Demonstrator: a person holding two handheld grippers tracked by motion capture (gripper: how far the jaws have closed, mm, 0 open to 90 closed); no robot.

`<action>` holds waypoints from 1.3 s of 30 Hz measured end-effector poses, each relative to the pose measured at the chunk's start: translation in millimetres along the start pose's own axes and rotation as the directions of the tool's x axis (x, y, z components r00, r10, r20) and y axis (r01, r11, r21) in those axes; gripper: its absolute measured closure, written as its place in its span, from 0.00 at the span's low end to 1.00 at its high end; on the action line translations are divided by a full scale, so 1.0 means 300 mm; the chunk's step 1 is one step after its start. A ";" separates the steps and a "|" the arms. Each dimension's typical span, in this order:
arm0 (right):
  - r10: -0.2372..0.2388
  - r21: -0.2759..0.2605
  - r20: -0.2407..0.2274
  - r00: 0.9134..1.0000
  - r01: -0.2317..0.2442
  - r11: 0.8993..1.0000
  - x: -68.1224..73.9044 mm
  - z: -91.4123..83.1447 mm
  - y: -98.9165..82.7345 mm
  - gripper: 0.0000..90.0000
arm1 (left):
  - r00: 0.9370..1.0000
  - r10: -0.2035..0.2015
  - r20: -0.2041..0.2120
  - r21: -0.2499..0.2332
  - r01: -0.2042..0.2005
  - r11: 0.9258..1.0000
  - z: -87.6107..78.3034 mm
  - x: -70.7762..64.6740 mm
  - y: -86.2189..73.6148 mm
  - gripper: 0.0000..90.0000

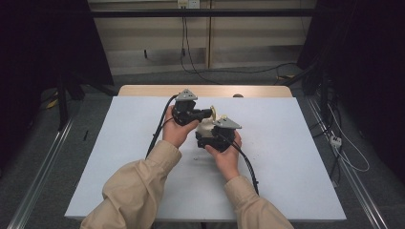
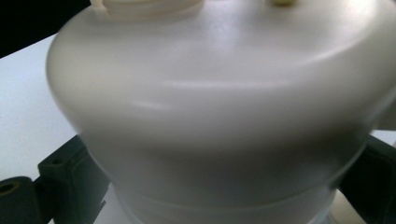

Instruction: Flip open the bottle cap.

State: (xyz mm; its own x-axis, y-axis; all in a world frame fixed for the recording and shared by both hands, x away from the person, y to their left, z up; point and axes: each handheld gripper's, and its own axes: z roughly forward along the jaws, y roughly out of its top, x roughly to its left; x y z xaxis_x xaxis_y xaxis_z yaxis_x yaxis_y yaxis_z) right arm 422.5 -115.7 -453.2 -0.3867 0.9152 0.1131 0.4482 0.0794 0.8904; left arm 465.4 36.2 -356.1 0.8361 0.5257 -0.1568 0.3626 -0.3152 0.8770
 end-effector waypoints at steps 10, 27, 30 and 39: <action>0.000 0.005 -0.001 1.000 0.000 1.000 0.000 0.000 0.002 0.03 | 1.000 -0.007 0.011 0.002 0.007 1.000 0.017 -0.006 0.008 1.00; 0.001 0.010 0.008 1.000 -0.001 1.000 0.004 -0.005 0.001 0.03 | 1.000 -0.004 0.007 0.003 0.004 1.000 0.004 -0.008 0.012 0.96; 0.000 0.014 0.003 1.000 0.000 1.000 0.001 -0.007 0.002 0.03 | 1.000 -0.014 0.003 -0.002 0.014 1.000 -0.006 -0.004 0.016 0.90; -0.011 0.046 -0.015 1.000 0.011 0.999 -0.007 -0.020 0.004 0.02 | 1.000 -0.025 -0.019 0.008 0.025 1.000 -0.026 -0.008 0.013 0.68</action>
State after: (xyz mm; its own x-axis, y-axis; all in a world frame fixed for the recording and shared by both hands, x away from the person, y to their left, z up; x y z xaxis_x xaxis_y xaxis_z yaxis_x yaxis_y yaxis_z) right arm 418.9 -119.8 -449.7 -0.4034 0.9084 0.1100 0.4804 0.1079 0.8704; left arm 461.6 39.9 -348.6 0.8190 0.5481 -0.1700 0.3866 -0.3082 0.8692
